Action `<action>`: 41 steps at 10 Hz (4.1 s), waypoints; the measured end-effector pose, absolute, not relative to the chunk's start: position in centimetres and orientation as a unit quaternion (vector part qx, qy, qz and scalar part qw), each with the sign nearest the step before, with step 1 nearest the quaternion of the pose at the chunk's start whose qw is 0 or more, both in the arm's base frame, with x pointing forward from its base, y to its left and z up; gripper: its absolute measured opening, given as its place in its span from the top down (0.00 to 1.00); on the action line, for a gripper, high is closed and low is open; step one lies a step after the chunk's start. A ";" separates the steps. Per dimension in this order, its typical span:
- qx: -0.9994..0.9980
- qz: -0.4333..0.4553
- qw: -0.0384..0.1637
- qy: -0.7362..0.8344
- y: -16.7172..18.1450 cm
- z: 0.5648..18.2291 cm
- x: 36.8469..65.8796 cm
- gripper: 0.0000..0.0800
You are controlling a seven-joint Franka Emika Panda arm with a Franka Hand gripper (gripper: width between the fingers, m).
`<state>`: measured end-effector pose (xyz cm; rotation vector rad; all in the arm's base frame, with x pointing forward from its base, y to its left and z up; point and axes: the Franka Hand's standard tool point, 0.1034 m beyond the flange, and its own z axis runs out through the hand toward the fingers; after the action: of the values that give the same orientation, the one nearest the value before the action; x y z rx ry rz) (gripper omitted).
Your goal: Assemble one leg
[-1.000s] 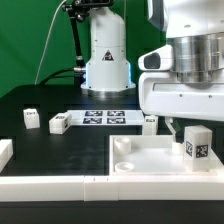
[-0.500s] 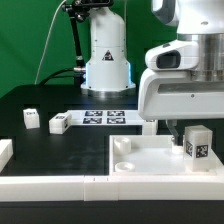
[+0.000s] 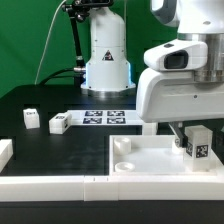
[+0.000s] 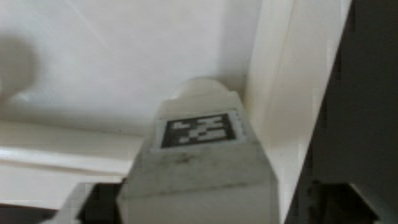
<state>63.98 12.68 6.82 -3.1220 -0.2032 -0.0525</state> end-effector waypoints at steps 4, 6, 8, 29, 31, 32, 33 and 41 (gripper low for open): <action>-0.998 -0.017 0.006 -0.057 12.5 6.8 64.0 0.64; -0.998 -0.014 0.022 0.052 12.2 6.8 64.0 0.64; -0.986 -0.013 0.027 0.167 12.0 6.8 63.9 0.64; -0.980 -0.025 0.023 0.197 12.9 6.9 63.6 0.19; -0.997 -0.018 0.012 0.079 12.8 7.0 63.8 0.19; -1.000 -0.017 0.003 0.016 12.6 7.1 64.0 0.19; -0.999 -0.018 0.001 -0.037 12.3 7.1 64.1 0.19; -0.995 -0.018 -0.003 -0.098 11.9 7.1 64.1 0.64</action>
Offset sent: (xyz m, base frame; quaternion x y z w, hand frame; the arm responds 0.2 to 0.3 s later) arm 0.0000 0.0000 0.0000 0.0000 0.0000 0.0799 0.9968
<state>64.13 11.89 7.06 -3.1328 -0.3071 -0.0570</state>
